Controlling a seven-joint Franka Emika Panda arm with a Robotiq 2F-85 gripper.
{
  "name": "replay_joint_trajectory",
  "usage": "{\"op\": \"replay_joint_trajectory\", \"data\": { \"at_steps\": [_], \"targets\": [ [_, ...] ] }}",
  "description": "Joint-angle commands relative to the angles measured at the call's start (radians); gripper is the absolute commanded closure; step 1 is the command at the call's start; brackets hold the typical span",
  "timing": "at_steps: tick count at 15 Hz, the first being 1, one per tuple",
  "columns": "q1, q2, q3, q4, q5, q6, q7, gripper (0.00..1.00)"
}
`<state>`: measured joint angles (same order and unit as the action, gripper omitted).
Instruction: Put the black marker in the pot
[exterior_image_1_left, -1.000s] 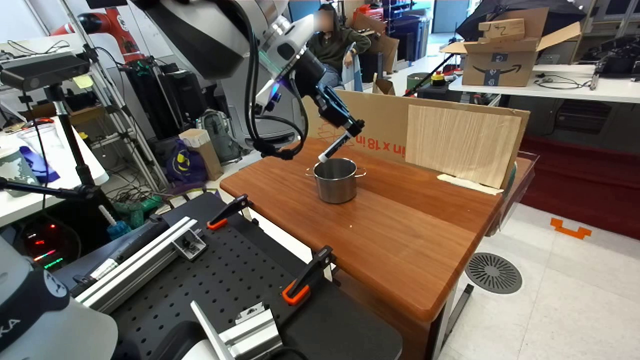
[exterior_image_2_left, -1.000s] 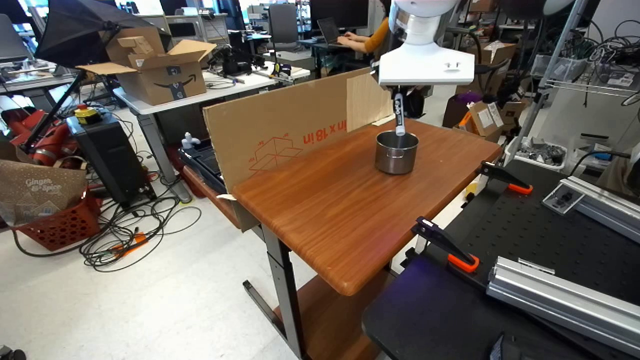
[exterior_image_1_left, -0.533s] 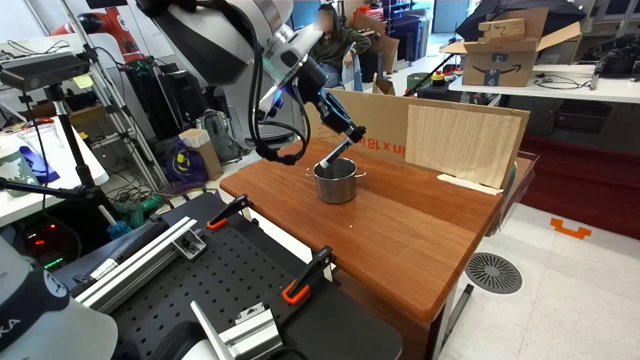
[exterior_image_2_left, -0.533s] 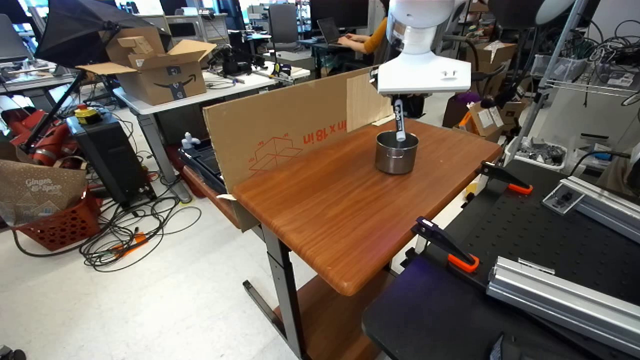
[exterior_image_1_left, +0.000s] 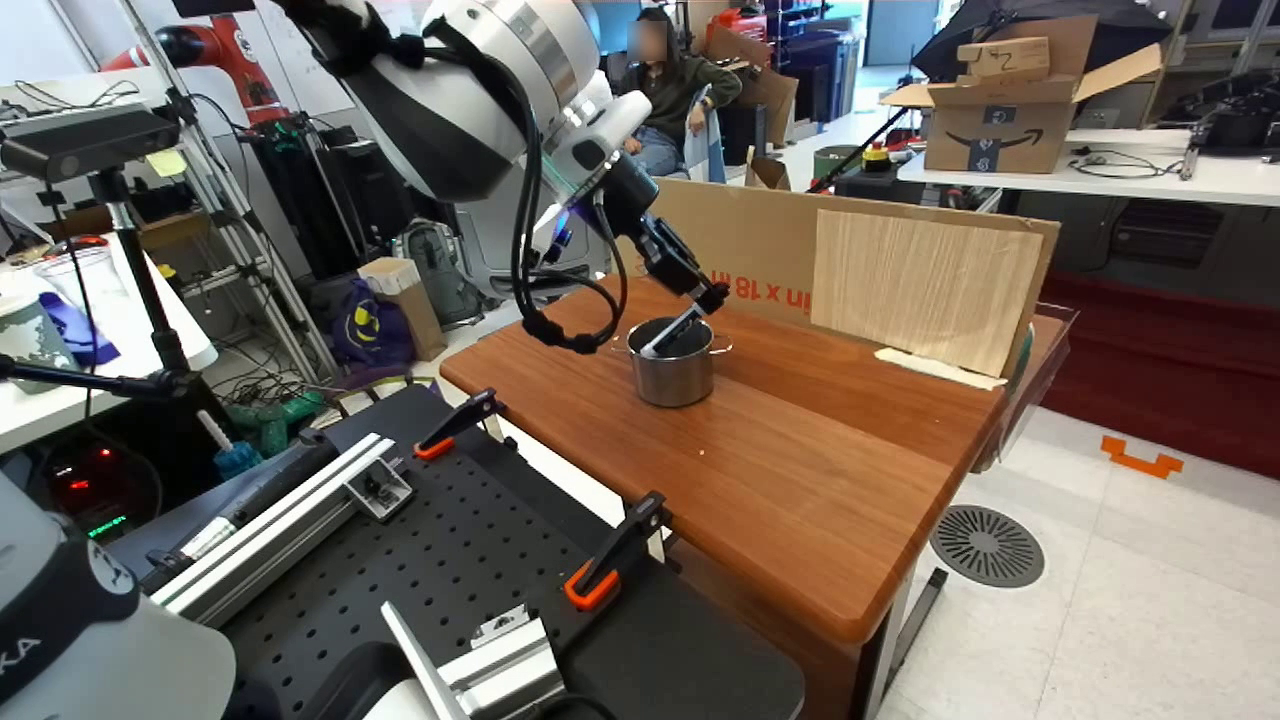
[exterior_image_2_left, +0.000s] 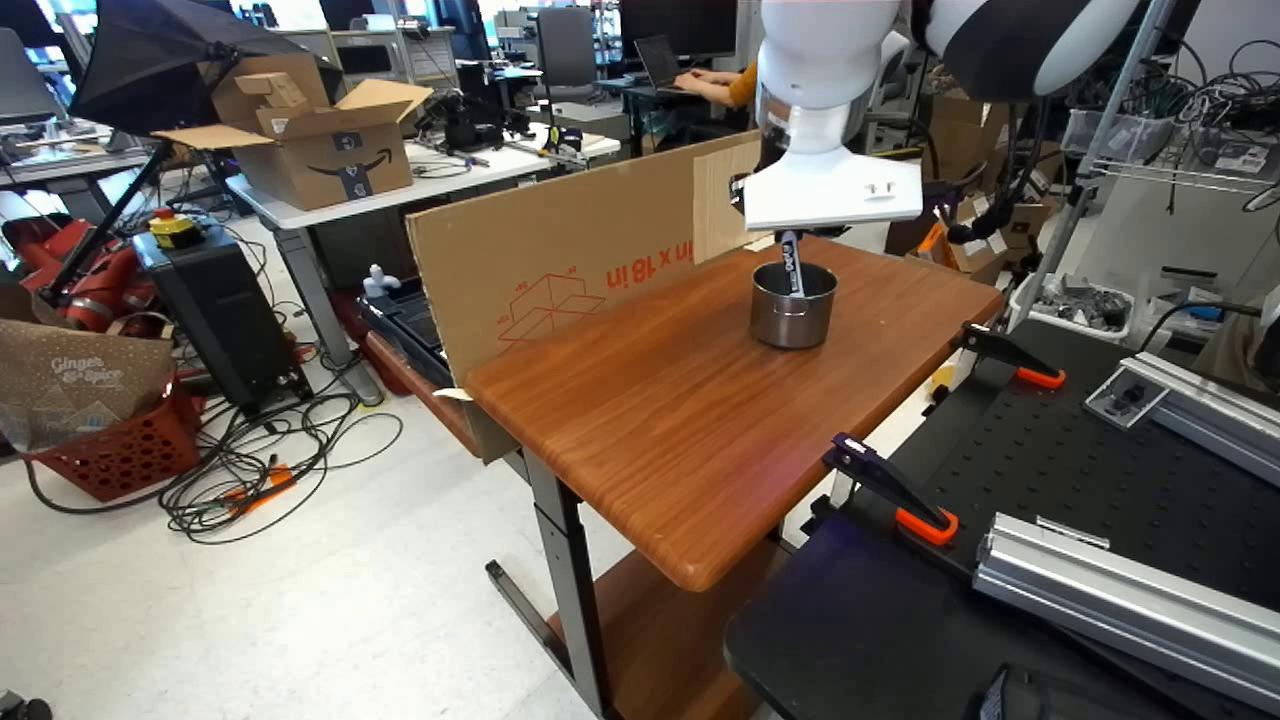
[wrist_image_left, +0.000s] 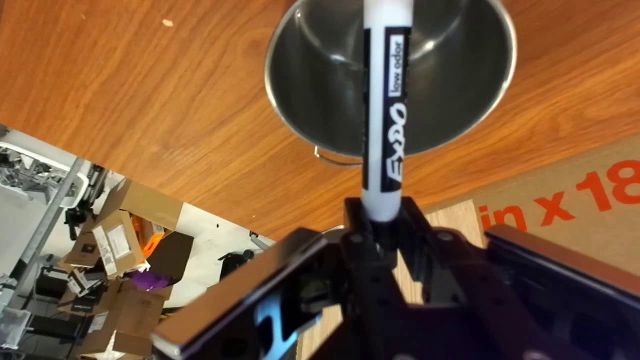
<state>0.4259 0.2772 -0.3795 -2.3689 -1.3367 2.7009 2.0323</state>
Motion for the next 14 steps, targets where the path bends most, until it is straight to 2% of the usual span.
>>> {"op": "replay_joint_trajectory", "data": {
  "at_steps": [1,2,3,5,11,14],
  "targets": [
    [-0.008,0.048,0.016,0.035,0.044,0.017,-0.034,0.95],
    [-0.009,0.056,0.020,0.039,0.055,0.016,-0.042,0.95],
    [-0.012,0.062,0.024,0.043,0.071,0.017,-0.054,0.55],
    [-0.014,0.071,0.027,0.050,0.093,0.018,-0.074,0.48],
    [-0.014,0.067,0.029,0.054,0.141,0.021,-0.122,0.03],
    [-0.014,0.043,0.028,0.041,0.159,0.020,-0.144,0.00]
  ]
}}
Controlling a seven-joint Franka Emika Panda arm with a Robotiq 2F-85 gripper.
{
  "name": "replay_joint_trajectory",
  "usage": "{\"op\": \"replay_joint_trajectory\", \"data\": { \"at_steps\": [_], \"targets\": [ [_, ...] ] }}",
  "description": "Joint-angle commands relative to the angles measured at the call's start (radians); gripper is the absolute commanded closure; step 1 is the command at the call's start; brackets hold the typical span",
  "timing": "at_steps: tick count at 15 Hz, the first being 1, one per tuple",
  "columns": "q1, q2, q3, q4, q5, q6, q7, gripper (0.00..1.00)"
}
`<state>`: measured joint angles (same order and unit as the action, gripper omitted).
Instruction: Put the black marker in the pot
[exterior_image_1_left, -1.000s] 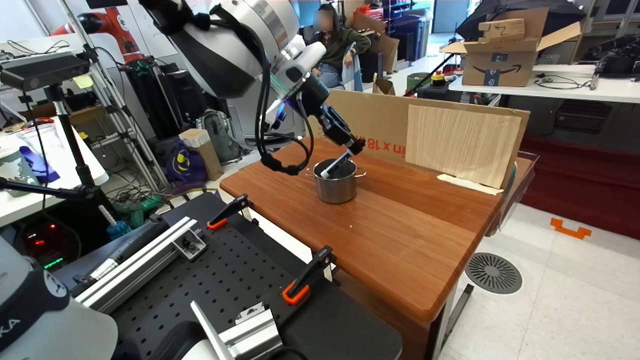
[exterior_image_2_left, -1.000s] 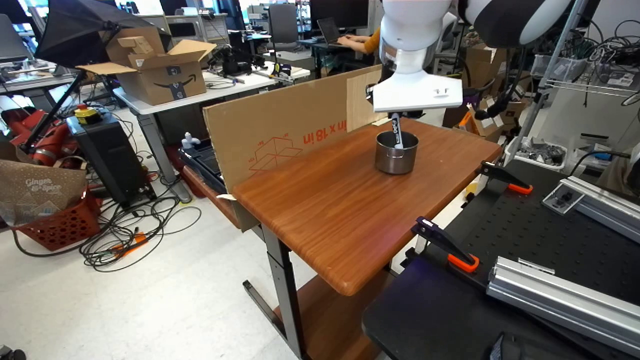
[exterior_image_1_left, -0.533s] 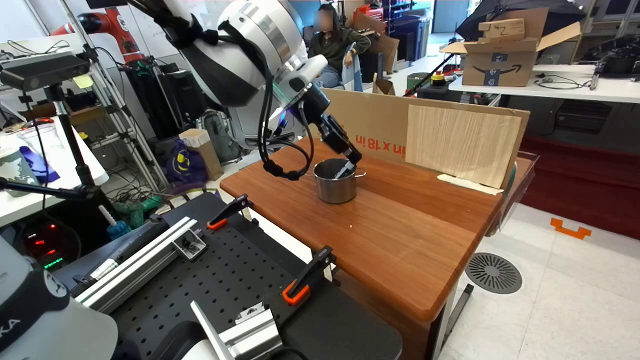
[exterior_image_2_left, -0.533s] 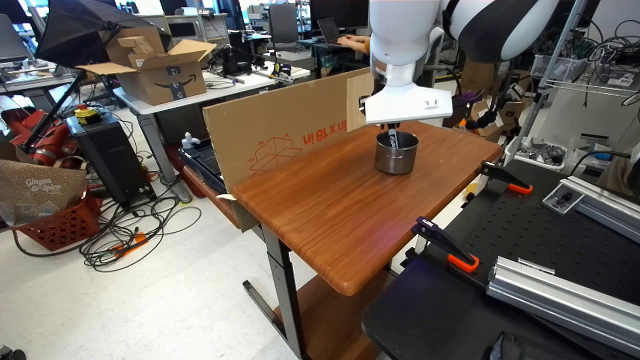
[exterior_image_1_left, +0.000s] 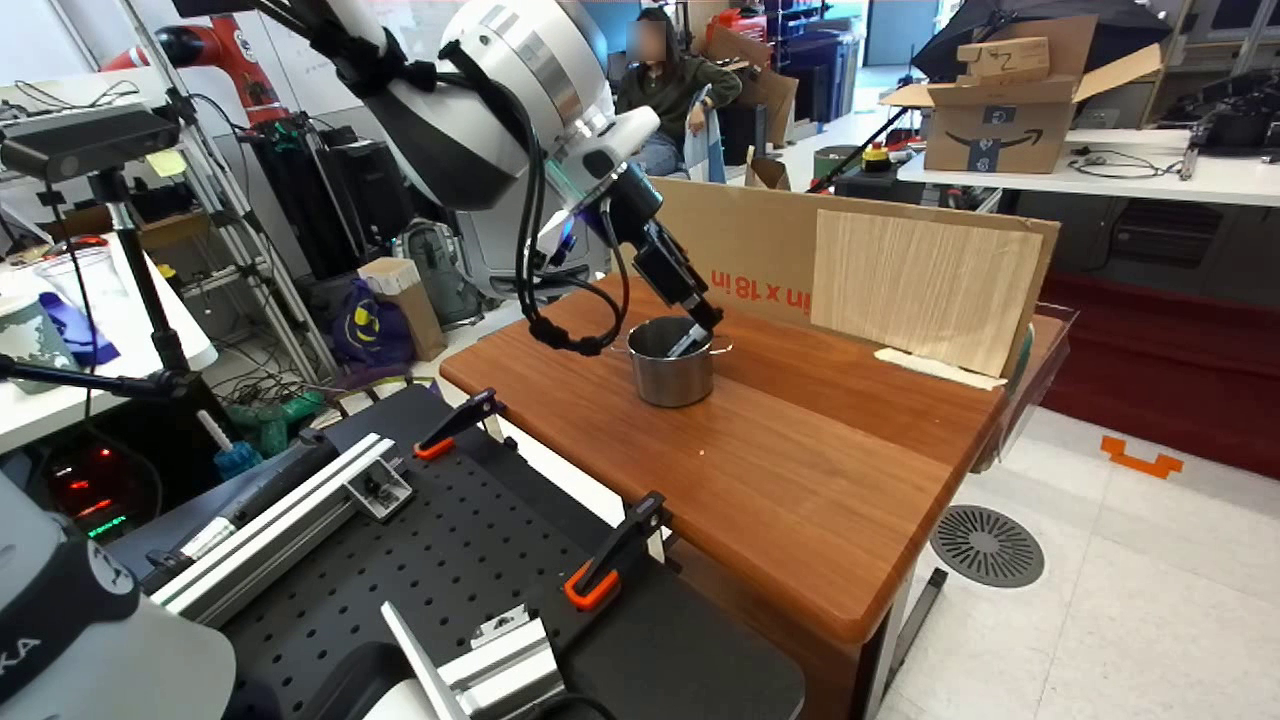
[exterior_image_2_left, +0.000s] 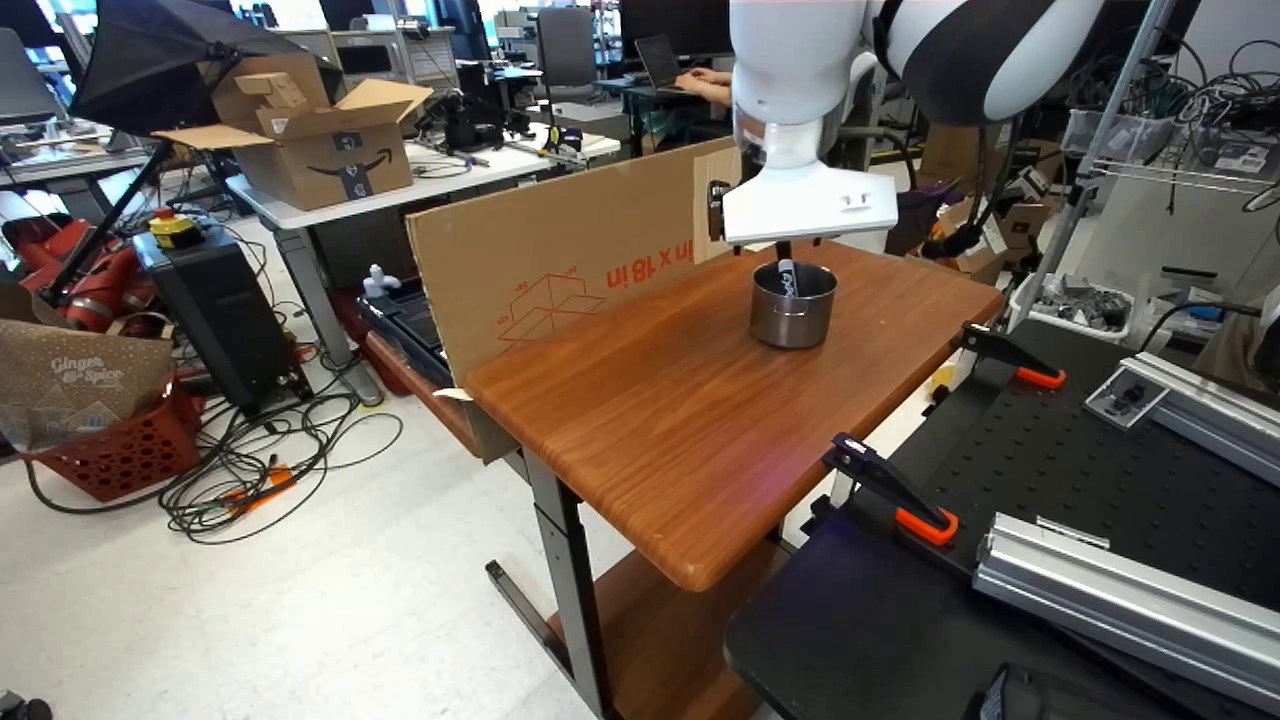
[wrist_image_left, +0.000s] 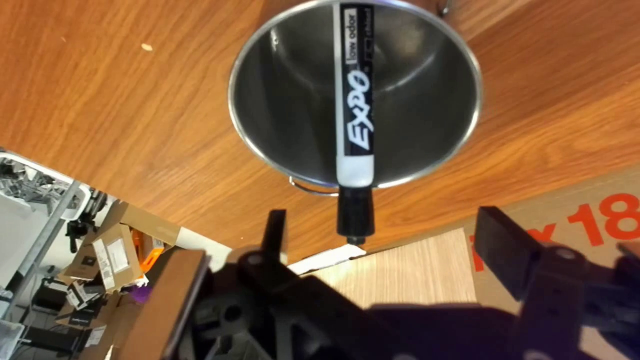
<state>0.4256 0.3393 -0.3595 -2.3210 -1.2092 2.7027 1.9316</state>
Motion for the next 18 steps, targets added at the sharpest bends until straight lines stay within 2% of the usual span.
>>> {"op": "replay_joint_trajectory", "data": {
  "at_steps": [1,7,8,11,18],
  "targets": [
    [-0.011,-0.034,0.006,-0.015,0.030,0.018,-0.046,0.00],
    [-0.013,-0.187,0.015,-0.107,0.062,0.063,-0.126,0.00],
    [0.001,-0.126,0.005,-0.056,0.025,0.032,-0.066,0.00],
    [0.000,-0.176,0.006,-0.094,0.035,0.039,-0.093,0.00],
    [0.000,-0.176,0.007,-0.097,0.036,0.040,-0.094,0.00]
  ]
}}
